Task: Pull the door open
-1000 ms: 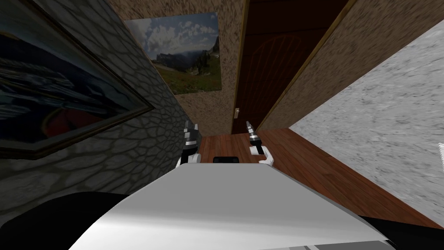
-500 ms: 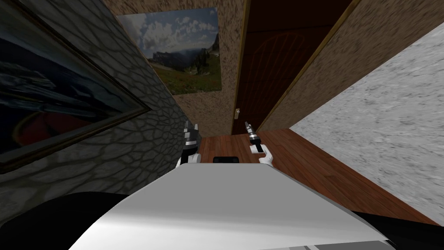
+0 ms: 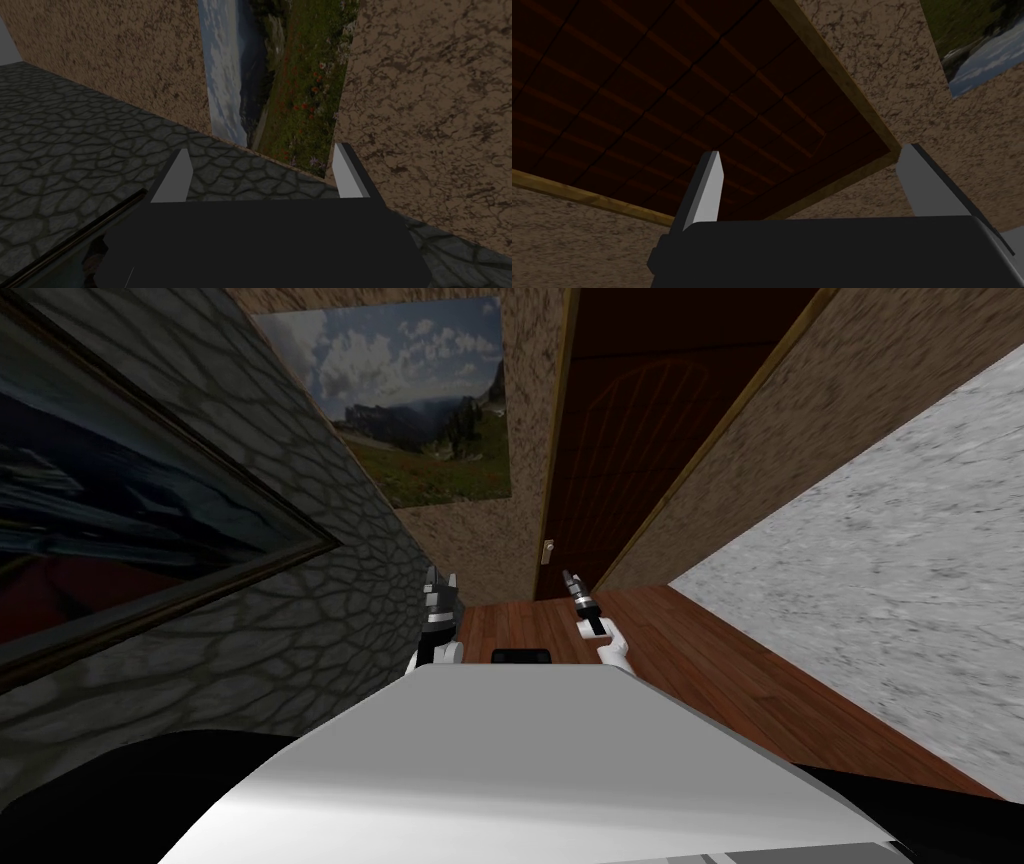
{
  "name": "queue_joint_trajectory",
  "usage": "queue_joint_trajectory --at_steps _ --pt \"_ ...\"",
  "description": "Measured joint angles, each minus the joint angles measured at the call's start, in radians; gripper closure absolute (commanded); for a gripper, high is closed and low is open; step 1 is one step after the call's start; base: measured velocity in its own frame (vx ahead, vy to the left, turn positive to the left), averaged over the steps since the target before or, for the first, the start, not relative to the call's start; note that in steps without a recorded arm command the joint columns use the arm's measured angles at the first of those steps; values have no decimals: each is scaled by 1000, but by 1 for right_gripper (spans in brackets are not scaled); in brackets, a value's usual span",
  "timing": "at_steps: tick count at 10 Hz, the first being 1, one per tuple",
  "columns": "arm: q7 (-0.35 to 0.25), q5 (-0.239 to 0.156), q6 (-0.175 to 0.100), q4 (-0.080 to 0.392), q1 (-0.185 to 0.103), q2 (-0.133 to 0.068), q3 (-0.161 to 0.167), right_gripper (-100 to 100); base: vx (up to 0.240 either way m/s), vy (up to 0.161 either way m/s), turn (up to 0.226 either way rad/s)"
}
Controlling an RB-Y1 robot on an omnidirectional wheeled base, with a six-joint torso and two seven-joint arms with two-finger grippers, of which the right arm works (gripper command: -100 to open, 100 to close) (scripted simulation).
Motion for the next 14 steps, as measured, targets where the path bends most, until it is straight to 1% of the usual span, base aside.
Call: queue_joint_trajectory --at_steps 2,3,5,6,7,9,11,14 --pt "43 21 -12 57 -30 -13 -7 -100 89 16 -8" --pt "55 24 -19 80 -39 -18 -10 -100 54 10 -11" --pt "83 41 -21 125 -66 -31 -14 -100 86 14 -15" --pt "101 50 -24 152 -82 -40 -17 -100 60 13 -4" --pt "113 54 -29 171 -90 -42 -19 -100 47 15 -8" --pt "139 68 -36 223 -119 -59 -25 -100 88 14 -17" --pt "181 87 -49 286 -153 -68 -33 -100 105 14 -11" --pt "233 113 -61 367 -194 -91 -42 -100 95 22 -14"
